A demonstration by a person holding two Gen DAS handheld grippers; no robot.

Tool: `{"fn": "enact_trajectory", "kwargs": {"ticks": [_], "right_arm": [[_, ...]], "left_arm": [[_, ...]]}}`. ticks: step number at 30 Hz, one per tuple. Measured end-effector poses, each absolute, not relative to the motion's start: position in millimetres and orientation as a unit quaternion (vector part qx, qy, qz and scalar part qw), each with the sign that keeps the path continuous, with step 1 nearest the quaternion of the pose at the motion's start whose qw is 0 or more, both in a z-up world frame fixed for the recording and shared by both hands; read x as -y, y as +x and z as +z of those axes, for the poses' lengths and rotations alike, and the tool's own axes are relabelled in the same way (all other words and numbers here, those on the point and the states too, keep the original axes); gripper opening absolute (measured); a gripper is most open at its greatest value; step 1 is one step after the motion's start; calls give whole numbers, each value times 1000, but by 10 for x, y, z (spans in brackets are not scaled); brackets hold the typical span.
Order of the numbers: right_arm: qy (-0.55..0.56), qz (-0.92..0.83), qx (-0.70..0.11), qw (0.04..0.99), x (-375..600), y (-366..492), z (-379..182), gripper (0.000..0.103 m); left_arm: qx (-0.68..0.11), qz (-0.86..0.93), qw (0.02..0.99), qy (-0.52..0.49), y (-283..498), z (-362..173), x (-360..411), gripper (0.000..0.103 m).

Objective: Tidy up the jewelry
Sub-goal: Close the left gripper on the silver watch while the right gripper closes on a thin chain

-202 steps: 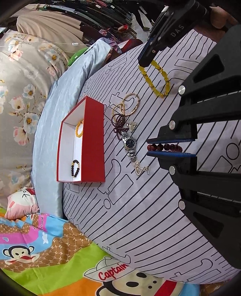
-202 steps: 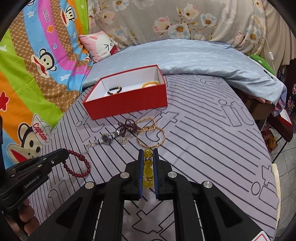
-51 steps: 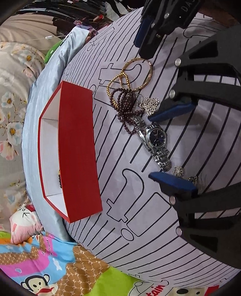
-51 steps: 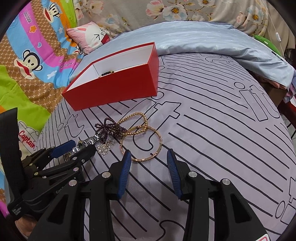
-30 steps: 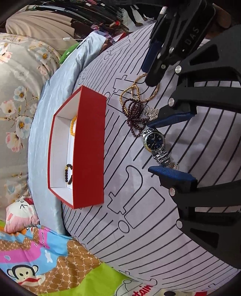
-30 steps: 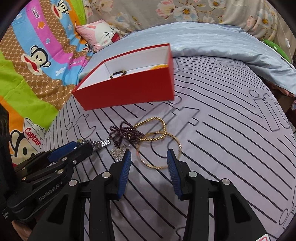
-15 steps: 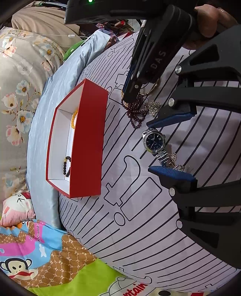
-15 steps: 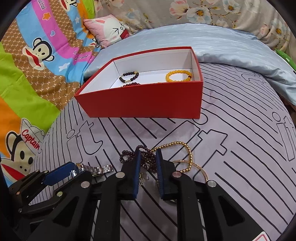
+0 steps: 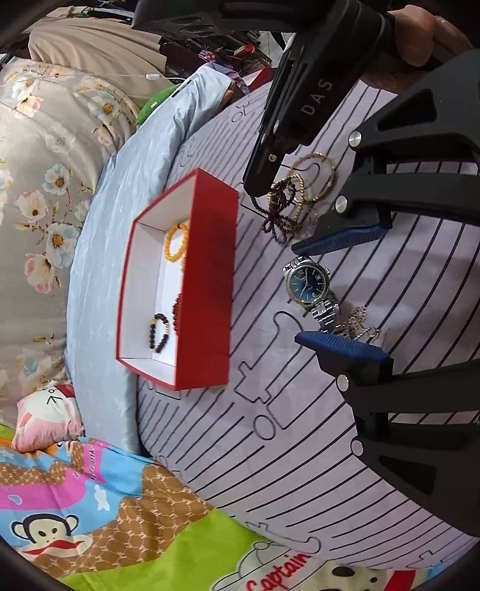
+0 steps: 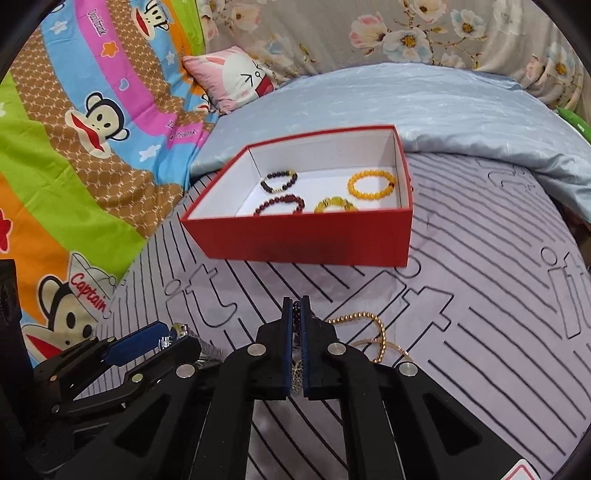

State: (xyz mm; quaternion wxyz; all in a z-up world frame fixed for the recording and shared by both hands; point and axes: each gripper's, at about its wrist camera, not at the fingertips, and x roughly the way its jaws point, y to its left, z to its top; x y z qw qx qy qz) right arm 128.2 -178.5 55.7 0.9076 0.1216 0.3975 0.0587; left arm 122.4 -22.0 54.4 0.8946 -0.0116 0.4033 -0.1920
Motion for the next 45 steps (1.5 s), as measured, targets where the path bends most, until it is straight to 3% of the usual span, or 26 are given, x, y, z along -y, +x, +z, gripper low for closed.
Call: {"fn": "enact_trajectory", "kwargs": {"ticks": [1,2,13,15,16,17,18,33,39,40,45], "right_arm": [[119,59,-392,910,1797,1276,618,4],[118,60,-388,912,1807,1275,669,4],[111,44,-364,923,1988,1303,945,4],[121,45,-370,920,2005,1271,889,4],[125,46,-373,918,2009,1247,853,4],[127,46,-377,916,2010,1228,820,4],[129,46,-379,915,2000,1208,791,4],[145,50,-393,907,1962,1094,608,4],[145,50,-395,906,1961,1100,588,4],[146,51,-396,905,1964,1101,580,4],[149,51,-398,904,1965,1106,559,4]], "left_arm": [[-399,-193,896,-10,1231,588,221,37],[-394,-200,897,-9,1245,652,227,0],[-384,-198,902,2,1408,853,152,3],[-393,-196,898,3,1371,739,136,19],[-398,-197,896,5,1350,677,144,38],[-401,-198,894,9,1320,614,155,50],[-401,-196,895,16,1282,538,171,50],[-438,-184,880,24,1416,66,418,49],[-436,-180,882,13,1459,30,396,30],[-435,-181,882,16,1456,24,400,17],[-435,-187,881,10,1460,22,389,12]]}}
